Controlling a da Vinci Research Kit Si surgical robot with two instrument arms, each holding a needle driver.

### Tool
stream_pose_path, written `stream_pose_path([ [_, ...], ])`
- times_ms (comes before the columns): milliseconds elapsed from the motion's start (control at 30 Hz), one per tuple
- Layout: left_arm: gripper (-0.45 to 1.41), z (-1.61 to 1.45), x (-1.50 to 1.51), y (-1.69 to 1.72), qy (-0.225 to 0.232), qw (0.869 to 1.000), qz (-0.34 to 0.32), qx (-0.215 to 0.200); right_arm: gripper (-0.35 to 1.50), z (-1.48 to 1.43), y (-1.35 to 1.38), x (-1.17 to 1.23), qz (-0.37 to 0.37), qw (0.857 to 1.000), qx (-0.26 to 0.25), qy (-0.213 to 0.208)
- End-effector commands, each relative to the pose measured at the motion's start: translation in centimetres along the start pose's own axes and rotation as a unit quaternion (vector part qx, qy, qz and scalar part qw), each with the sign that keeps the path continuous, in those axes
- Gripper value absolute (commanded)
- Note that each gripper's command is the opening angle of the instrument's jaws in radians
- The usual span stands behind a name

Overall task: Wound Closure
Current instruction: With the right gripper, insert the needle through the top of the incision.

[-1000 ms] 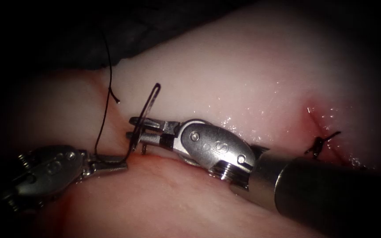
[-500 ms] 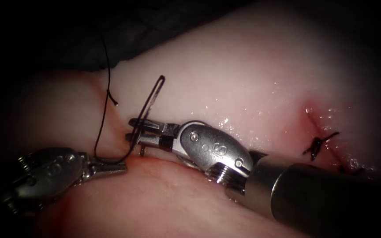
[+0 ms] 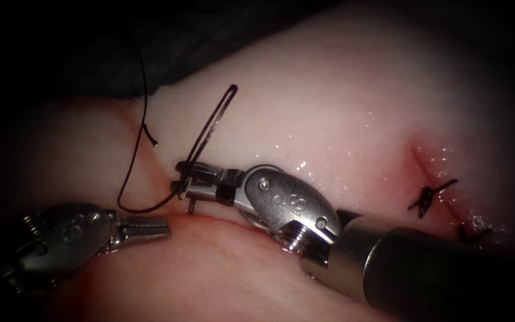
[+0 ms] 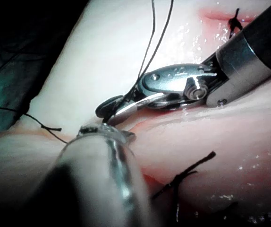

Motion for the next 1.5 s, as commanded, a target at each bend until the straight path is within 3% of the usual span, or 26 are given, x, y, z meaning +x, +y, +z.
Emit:
stream_pose_path([
  [33, -0.45, 0.05, 0.07, -0.05, 0.002, 1.000, 0.001, 0.001, -0.35, 0.14, 0.04, 0.11, 0.000, 1.000, 0.005, 0.002],
  [233, -0.45, 0.05, 0.07, -0.04, 0.002, 1.000, 0.001, 0.000, -0.35, 0.26, -0.01, 0.16, 0.004, 1.000, 0.012, 0.006],
  [767, -0.45, 0.04, 0.05, -0.03, -0.002, 1.000, 0.002, -0.001, -0.35, 0.34, -0.04, -0.01, 0.035, 0.999, 0.017, -0.003],
  [1167, -0.45, 0.05, 0.06, -0.03, -0.004, 1.000, 0.003, 0.000, -0.35, 0.40, -0.07, 0.01, 0.082, 0.996, 0.038, 0.029],
  [1333, -0.45, 0.05, 0.05, -0.02, -0.005, 1.000, 0.003, 0.000, -0.35, 0.33, -0.05, 0.10, 0.089, 0.995, 0.023, 0.046],
  [1500, -0.45, 0.04, 0.05, 0.01, -0.007, 1.000, 0.003, 0.000, -0.35, 0.16, -0.02, 0.40, 0.095, 0.993, -0.004, 0.077],
])
